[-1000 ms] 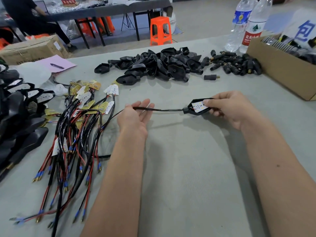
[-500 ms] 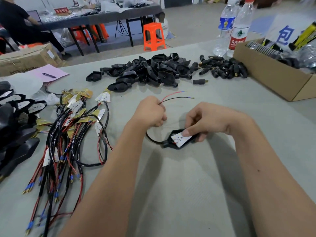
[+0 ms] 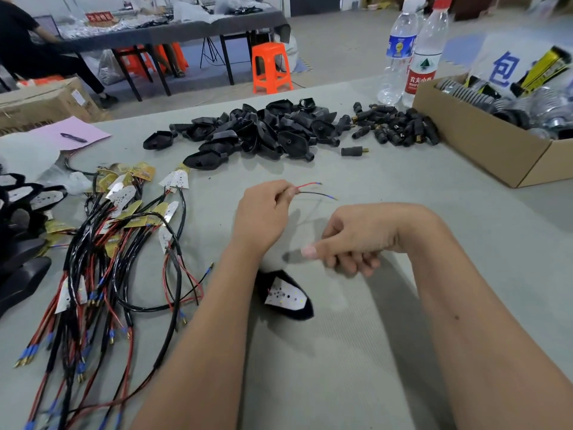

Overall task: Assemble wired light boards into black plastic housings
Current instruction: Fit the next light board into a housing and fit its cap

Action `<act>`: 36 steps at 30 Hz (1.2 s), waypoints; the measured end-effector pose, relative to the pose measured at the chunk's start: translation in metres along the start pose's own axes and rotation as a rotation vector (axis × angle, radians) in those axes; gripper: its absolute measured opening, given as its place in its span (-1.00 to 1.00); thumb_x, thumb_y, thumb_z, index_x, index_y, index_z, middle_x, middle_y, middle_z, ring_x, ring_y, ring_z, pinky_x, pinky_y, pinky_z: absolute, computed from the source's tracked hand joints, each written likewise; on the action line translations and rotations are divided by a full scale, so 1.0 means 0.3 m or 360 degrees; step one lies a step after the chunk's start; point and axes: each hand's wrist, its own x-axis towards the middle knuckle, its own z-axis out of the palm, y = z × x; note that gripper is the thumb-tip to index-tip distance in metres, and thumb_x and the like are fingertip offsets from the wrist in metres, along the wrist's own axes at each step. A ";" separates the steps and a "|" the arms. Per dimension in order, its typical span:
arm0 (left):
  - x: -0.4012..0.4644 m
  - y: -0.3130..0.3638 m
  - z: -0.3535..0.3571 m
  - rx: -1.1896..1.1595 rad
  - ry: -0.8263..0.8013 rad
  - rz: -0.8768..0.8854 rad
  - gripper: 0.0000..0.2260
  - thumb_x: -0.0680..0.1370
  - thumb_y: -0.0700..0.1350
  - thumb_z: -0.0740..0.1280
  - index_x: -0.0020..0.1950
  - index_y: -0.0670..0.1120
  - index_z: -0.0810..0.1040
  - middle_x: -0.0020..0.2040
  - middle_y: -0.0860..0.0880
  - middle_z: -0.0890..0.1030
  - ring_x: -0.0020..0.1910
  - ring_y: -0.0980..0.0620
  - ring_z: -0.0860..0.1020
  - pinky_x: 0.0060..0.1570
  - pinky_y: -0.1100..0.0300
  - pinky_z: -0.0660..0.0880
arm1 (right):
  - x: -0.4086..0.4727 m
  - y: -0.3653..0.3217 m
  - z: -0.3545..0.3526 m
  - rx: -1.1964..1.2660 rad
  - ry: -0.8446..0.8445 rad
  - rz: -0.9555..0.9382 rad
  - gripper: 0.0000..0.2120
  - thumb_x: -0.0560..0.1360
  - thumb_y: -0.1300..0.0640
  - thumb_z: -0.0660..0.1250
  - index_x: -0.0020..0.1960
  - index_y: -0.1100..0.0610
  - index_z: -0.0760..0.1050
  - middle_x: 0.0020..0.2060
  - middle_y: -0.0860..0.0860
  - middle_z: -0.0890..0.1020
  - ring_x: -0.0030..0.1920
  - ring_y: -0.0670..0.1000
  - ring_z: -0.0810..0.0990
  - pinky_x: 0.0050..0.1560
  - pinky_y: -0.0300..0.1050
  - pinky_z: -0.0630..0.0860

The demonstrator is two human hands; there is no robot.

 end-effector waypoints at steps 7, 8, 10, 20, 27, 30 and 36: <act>0.017 -0.019 0.008 -0.0238 -0.0032 0.0022 -0.83 0.62 -0.12 0.33 -0.04 0.07 0.70 -0.34 0.13 0.54 -0.34 0.14 0.43 -0.28 0.23 0.32 | 0.205 0.133 -0.146 0.0501 0.1820 0.0085 -0.78 0.53 -0.06 0.45 -0.15 0.08 0.59 -0.23 0.03 0.66 -0.18 0.05 0.64 -0.18 -0.14 0.45; 0.019 -0.017 0.010 -0.0253 -0.0043 0.0016 -0.86 0.61 -0.09 0.36 -0.09 0.06 0.69 -0.35 0.14 0.53 -0.34 0.15 0.43 -0.27 0.21 0.33 | 0.250 0.141 -0.161 0.0238 0.1975 0.0155 -0.86 0.56 0.00 0.40 -0.04 0.07 0.60 -0.10 0.04 0.67 0.02 0.10 0.63 -0.05 -0.10 0.47; 0.022 -0.012 0.010 -0.0278 -0.0034 0.0035 -0.86 0.57 -0.01 0.42 -0.18 0.04 0.65 -0.33 0.15 0.55 -0.33 0.14 0.44 -0.25 0.17 0.37 | 0.324 0.156 -0.199 -0.0251 0.1952 0.0117 -0.80 0.59 0.07 0.34 0.20 0.07 0.58 0.20 0.09 0.60 0.33 0.18 0.44 0.25 -0.02 0.40; 0.024 -0.012 -0.017 -0.0634 0.0211 -0.0154 -0.82 0.62 -0.18 0.37 -0.09 0.03 0.72 -0.46 0.16 0.38 -0.39 0.13 0.31 -0.33 0.25 0.25 | 0.390 0.215 -0.311 -0.0243 0.1795 -0.0147 -0.77 0.51 0.25 0.45 0.15 0.09 0.65 0.04 0.10 0.70 0.03 0.15 0.63 0.12 -0.06 0.52; 0.017 -0.023 -0.016 -0.0793 0.0278 -0.0366 -0.83 0.56 -0.11 0.48 -0.16 -0.19 0.67 -0.50 0.16 0.33 -0.43 0.16 0.28 -0.36 0.31 0.25 | 0.312 0.119 -0.143 0.1338 0.1581 -0.0624 -0.74 0.53 0.42 0.28 -0.04 0.15 0.67 -0.31 0.05 0.58 -0.42 -0.10 0.51 -0.41 -0.28 0.43; 0.015 -0.020 -0.026 -0.0951 0.0255 -0.0451 -0.85 0.57 -0.14 0.46 -0.12 -0.22 0.70 -0.47 0.14 0.32 -0.44 0.14 0.27 -0.40 0.32 0.25 | 0.270 0.090 -0.085 0.1619 0.1415 -0.0660 -0.64 0.49 0.41 0.17 -0.23 0.15 0.69 -0.42 0.05 0.59 -0.45 -0.05 0.44 -0.51 -0.27 0.28; 0.006 -0.002 -0.035 -0.1064 0.0163 -0.0447 -0.89 0.58 -0.18 0.45 -0.08 -0.20 0.73 -0.45 0.16 0.43 -0.41 0.17 0.34 -0.36 0.34 0.29 | 0.272 0.065 -0.001 0.1592 0.1058 -0.0722 -0.71 0.56 0.01 0.40 -0.20 0.19 0.70 -0.24 0.15 0.72 -0.42 -0.01 0.50 -0.46 -0.25 0.42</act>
